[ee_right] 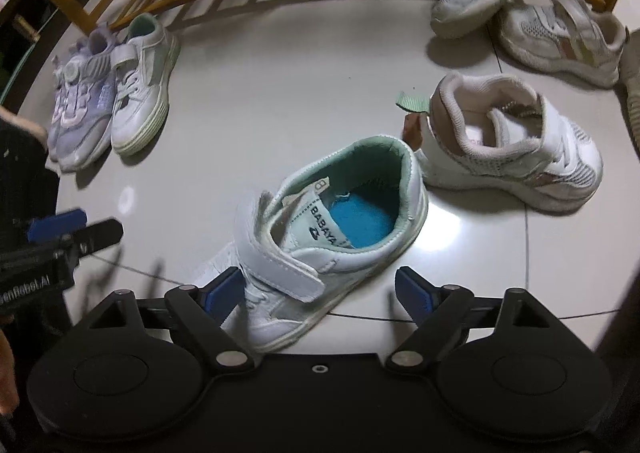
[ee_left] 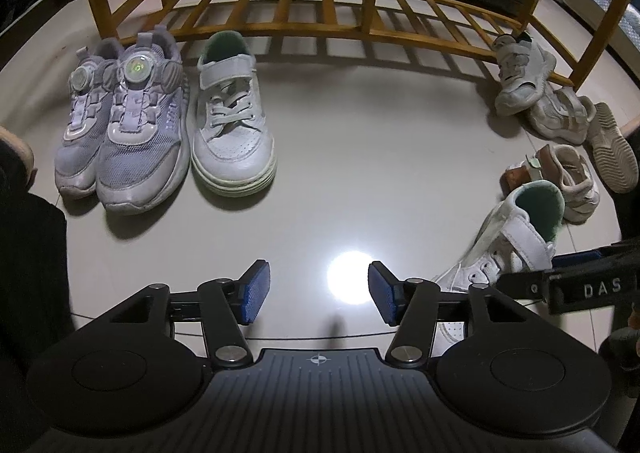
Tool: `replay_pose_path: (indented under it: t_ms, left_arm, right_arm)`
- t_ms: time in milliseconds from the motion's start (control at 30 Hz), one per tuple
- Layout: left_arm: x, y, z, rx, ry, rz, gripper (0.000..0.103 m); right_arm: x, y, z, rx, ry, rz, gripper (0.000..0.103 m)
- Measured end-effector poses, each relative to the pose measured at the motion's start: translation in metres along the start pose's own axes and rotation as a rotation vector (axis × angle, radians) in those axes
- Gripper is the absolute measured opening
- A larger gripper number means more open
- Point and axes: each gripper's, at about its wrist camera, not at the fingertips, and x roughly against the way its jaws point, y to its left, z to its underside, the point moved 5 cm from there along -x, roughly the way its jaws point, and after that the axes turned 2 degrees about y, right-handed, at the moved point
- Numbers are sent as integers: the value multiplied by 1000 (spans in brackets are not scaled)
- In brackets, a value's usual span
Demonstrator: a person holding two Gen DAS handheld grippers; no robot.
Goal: Organize scattered shoes
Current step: 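Grasp the sneaker's heel collar with the right tool and stand it upright, then carry the upright sneaker with the right tool beside the first white sneaker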
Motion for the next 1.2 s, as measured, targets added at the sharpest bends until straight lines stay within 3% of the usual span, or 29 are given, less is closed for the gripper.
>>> replay_pose_path:
  t_ms: [333, 600, 867, 1200]
  left_arm:
    - [-5, -2, 3, -14, 18, 7, 61]
    - [-7, 1, 5, -7, 26, 0, 61]
    - [-5, 10, 4, 16, 19, -13, 61]
    - [-3, 20, 4, 24, 8, -37, 62]
  right_arm:
    - [-6, 2, -4, -49, 10, -9, 84]
    - [-11, 10, -13, -16, -16, 3, 83]
    - [-21, 19, -14, -19, 1, 22, 89]
    - [-32, 38, -30, 141, -48, 131, 84]
